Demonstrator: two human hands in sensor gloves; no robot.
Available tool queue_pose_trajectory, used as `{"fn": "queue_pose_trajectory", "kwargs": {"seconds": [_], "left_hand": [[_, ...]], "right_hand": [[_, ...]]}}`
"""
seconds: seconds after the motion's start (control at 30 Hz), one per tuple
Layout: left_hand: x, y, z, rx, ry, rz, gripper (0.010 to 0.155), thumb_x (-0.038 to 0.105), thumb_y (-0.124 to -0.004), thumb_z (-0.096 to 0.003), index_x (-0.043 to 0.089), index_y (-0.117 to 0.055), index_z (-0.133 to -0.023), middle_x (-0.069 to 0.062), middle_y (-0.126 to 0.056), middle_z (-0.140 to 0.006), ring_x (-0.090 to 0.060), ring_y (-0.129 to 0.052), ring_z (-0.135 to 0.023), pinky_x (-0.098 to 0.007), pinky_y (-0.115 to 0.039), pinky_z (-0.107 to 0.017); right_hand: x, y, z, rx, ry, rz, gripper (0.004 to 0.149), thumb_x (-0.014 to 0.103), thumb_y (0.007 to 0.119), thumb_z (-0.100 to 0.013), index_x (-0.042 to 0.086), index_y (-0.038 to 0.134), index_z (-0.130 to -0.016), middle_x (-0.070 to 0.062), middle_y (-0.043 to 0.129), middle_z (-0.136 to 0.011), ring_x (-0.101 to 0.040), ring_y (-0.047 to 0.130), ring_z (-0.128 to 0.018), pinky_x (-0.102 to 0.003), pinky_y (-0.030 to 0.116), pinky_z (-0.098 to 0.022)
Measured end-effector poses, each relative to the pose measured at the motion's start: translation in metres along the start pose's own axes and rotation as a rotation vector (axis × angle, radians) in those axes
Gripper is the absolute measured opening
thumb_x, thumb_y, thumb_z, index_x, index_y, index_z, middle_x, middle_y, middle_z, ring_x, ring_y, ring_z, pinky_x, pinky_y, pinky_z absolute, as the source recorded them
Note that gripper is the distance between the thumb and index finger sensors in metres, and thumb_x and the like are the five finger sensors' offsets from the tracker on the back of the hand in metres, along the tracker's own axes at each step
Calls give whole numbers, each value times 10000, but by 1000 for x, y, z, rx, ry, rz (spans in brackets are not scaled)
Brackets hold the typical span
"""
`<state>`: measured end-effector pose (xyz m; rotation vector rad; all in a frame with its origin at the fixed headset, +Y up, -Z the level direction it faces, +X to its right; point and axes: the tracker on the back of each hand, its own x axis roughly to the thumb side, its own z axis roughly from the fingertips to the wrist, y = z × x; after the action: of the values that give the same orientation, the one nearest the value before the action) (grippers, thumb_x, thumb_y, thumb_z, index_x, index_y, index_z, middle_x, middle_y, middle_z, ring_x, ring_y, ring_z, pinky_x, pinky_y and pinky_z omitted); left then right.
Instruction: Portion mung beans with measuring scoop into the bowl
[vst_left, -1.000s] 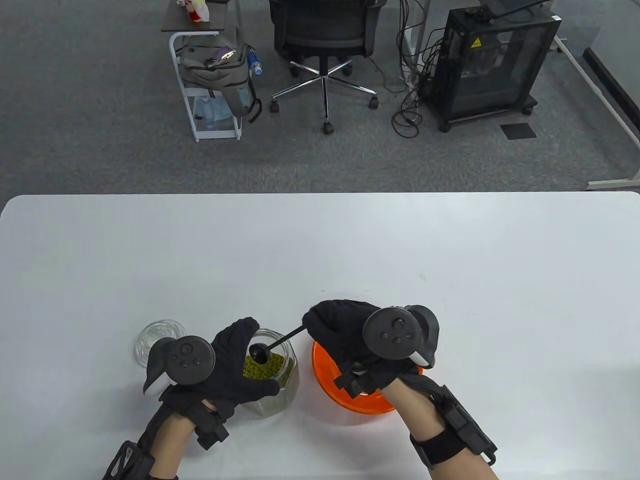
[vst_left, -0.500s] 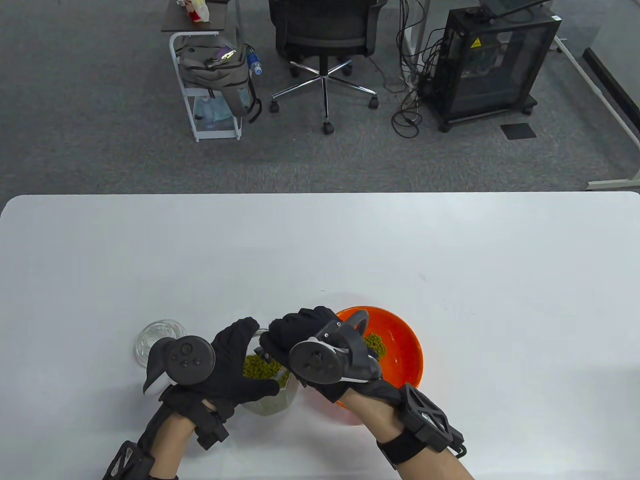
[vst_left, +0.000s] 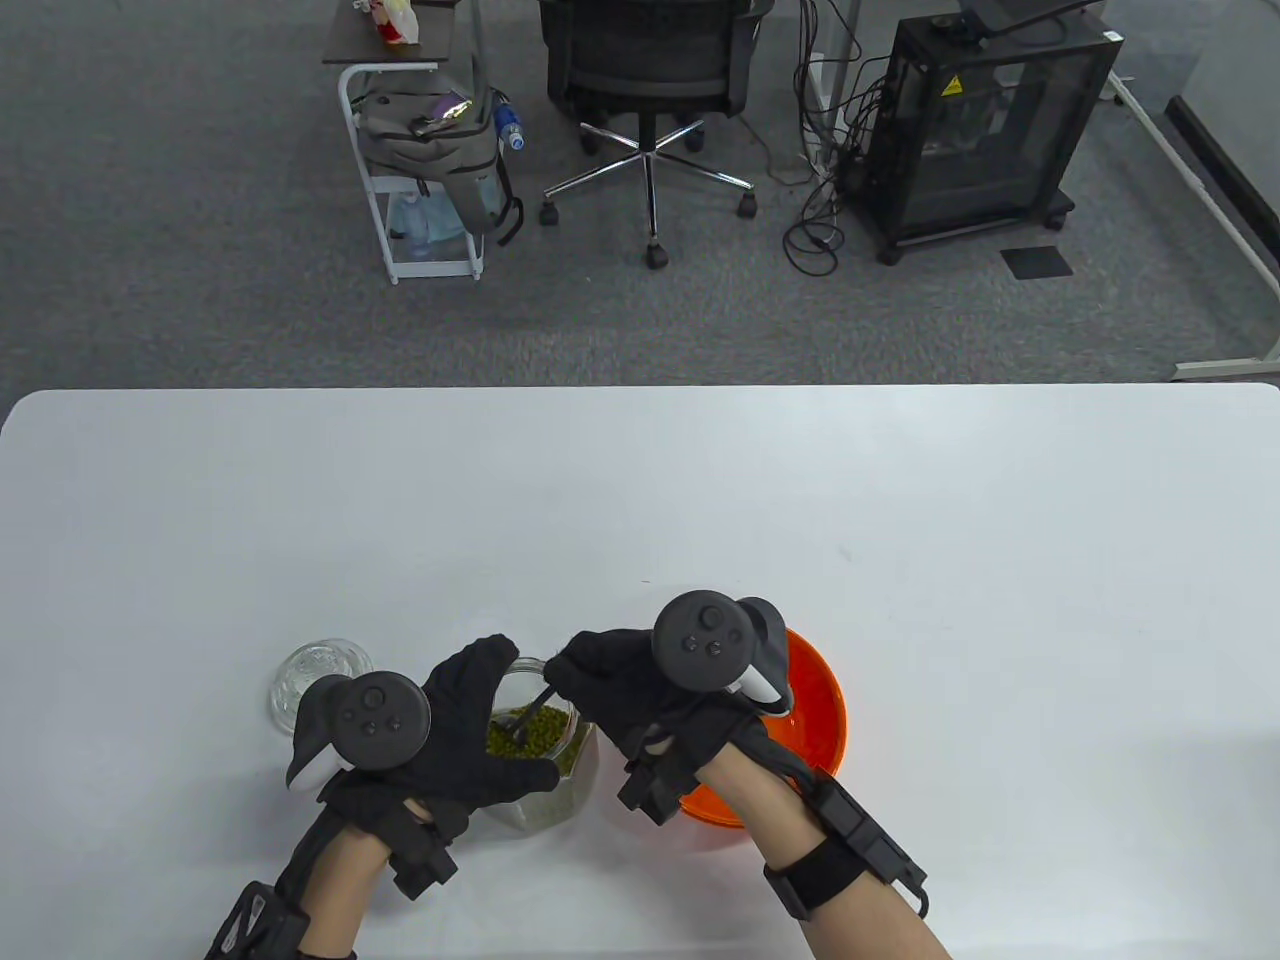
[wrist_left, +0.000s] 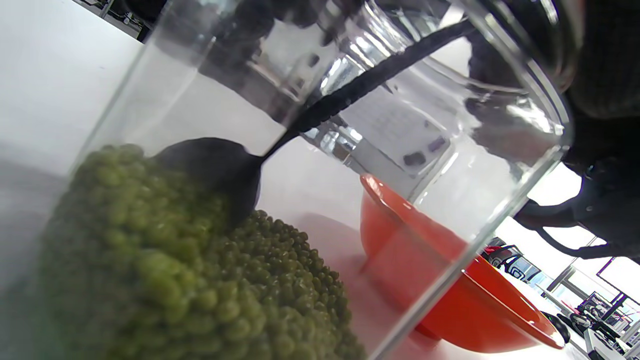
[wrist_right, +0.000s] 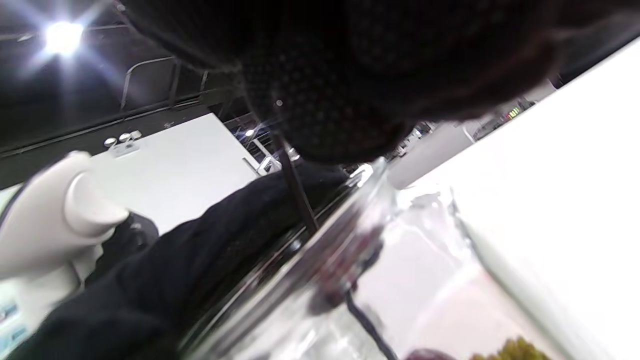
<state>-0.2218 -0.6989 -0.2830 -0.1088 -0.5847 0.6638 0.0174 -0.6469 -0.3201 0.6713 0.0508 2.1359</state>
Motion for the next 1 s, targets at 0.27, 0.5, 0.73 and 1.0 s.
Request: {"fn": "queue_pose_trajectory", "kwargs": {"seconds": [0.27,0.5,0.73,1.0], "left_hand": [[0,0,0,1,0,-1,1242,821,-874,-398,-16,-280,-1098,-323,-379,-1141,-614,-541,-1030,-736,-538,-724],[0,0,0,0,0,-1,1240,822,-872,-398,-14,-280,-1098,-322,-380,-1140,-614,-545,-1029,-735,-540,-724],[0,0,0,1,0,-1,1239,822,-873,-398,-13,-282,-1098,-323,-381,-1139,-615,-544,-1029,-736,-540,-723],[0,0,0,1,0,0,1239,821,-873,-397,-12,-281,-1098,-322,-380,-1140,-612,-544,-1031,-734,-539,-725]], "right_hand": [[-28,-8,5,-38,169,-253,448,450,791,-491,57,962,-622,-102,1059,-373,-214,1011,-149,-340,875,-132],[-43,-19,14,-119,291,-329,448,447,791,-488,50,965,-602,-94,1060,-344,-200,1009,-120,-329,875,-106],[-59,-27,24,-152,361,-407,446,445,788,-490,51,964,-602,-93,1060,-345,-199,1008,-121,-328,875,-105],[-68,-36,32,-205,414,-454,444,443,786,-492,51,963,-605,-92,1060,-348,-199,1008,-123,-328,875,-105]]}}
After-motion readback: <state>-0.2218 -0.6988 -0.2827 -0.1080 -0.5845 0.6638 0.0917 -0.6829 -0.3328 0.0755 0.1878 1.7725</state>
